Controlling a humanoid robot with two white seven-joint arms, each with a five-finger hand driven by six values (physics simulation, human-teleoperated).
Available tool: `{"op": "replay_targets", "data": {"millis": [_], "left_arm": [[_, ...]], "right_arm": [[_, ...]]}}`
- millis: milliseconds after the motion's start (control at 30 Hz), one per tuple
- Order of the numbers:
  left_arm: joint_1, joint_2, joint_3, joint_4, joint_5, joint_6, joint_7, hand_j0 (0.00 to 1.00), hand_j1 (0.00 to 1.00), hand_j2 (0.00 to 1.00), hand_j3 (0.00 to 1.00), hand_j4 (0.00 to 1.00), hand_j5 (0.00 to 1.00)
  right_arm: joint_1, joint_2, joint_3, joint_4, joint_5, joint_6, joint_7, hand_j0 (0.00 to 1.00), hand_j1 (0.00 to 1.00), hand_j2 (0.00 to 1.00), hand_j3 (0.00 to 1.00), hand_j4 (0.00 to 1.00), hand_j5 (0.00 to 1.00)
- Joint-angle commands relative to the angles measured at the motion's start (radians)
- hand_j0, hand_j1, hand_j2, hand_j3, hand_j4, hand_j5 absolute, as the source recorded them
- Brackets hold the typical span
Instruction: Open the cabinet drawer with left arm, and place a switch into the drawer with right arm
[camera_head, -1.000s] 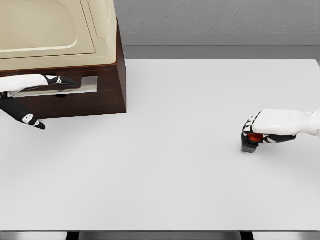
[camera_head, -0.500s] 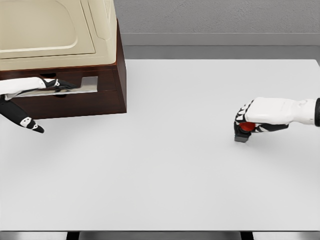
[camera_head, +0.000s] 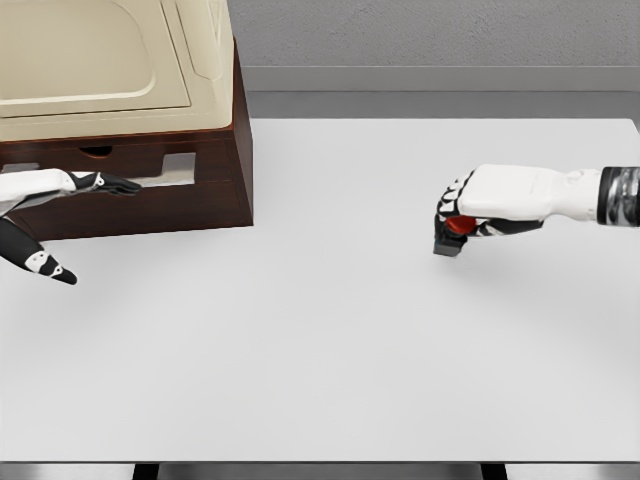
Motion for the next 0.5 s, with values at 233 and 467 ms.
{"op": "replay_targets", "data": {"millis": [233,467], "left_arm": [[0.014,0.027,0.002,0.001,0.018,0.000,0.000,1.00,1.00,1.00,1.00,1.00,1.00],[0.014,0.021,0.057,0.009,0.012,0.011,0.000,1.00,1.00,1.00,1.00,1.00,1.00]], "right_arm": [[-0.071,0.090,0.047,0.025,-0.002,0.002,0.000,0.50,0.50,0.50,0.50,0.50,0.50],[-0.161,0.150,0.119,0.043,-0.004,0.002,0.000,0.50,0.50,0.50,0.50,0.50,0.50]]}}
